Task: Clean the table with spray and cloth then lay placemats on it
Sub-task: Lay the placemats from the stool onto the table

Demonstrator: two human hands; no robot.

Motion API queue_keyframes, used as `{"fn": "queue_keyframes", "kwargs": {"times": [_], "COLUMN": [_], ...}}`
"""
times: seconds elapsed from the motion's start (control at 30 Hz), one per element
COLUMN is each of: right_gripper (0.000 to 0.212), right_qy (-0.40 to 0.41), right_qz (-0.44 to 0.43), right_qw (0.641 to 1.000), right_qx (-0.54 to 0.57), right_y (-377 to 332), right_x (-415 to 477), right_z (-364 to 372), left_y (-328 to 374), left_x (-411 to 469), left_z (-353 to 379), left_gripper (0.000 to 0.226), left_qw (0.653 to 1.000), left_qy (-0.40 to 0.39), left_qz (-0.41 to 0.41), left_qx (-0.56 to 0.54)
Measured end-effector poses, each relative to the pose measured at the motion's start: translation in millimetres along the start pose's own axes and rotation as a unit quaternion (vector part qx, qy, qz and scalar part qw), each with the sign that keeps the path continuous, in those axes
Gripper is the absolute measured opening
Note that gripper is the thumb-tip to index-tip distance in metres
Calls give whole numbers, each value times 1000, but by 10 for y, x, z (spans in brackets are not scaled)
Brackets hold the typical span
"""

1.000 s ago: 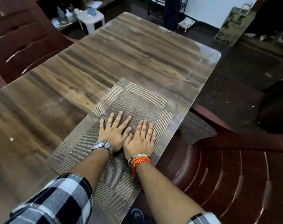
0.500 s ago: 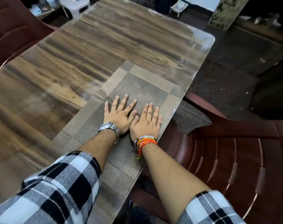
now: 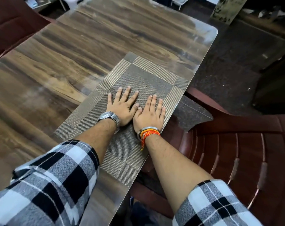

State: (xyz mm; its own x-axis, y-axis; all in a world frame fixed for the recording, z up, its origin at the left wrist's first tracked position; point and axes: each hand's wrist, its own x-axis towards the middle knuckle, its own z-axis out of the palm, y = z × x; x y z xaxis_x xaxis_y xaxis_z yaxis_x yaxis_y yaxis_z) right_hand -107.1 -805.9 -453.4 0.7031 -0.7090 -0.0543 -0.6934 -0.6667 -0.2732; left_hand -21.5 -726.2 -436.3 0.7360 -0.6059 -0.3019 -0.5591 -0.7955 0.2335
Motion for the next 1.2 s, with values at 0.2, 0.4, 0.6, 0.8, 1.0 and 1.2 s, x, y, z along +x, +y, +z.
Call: {"fn": "queue_keyframes", "kwargs": {"times": [0.2, 0.4, 0.6, 0.8, 1.0, 1.2], "right_gripper": [67, 67, 67, 64, 63, 64], "right_qy": [6, -5, 15, -28, -87, -167], "right_qz": [-2, -3, -98, -309, -472, -594], "right_qw": [1000, 1000, 995, 949, 875, 785], "right_qx": [-9, -8, 11, 62, 61, 54], "right_y": [-5, -17, -298, -1326, -2139, -2685], "right_x": [5, -3, -198, -1053, -2416, -4113], "right_z": [6, -12, -238, -233, 51, 462], "left_y": [-195, -282, -544, -1205, -2129, -2860], "left_x": [-202, -351, -882, -1840, -3461, -5300], "left_z": [79, 24, -218, -352, -107, 612], "left_gripper": [68, 74, 72, 75, 75, 76], "left_qw": [998, 998, 994, 974, 923, 844], "left_qy": [32, 34, 67, 116, 164, 190], "left_qz": [-45, -42, -90, -192, -342, -486], "left_qx": [7, 17, 7, -18, -65, -124]}}
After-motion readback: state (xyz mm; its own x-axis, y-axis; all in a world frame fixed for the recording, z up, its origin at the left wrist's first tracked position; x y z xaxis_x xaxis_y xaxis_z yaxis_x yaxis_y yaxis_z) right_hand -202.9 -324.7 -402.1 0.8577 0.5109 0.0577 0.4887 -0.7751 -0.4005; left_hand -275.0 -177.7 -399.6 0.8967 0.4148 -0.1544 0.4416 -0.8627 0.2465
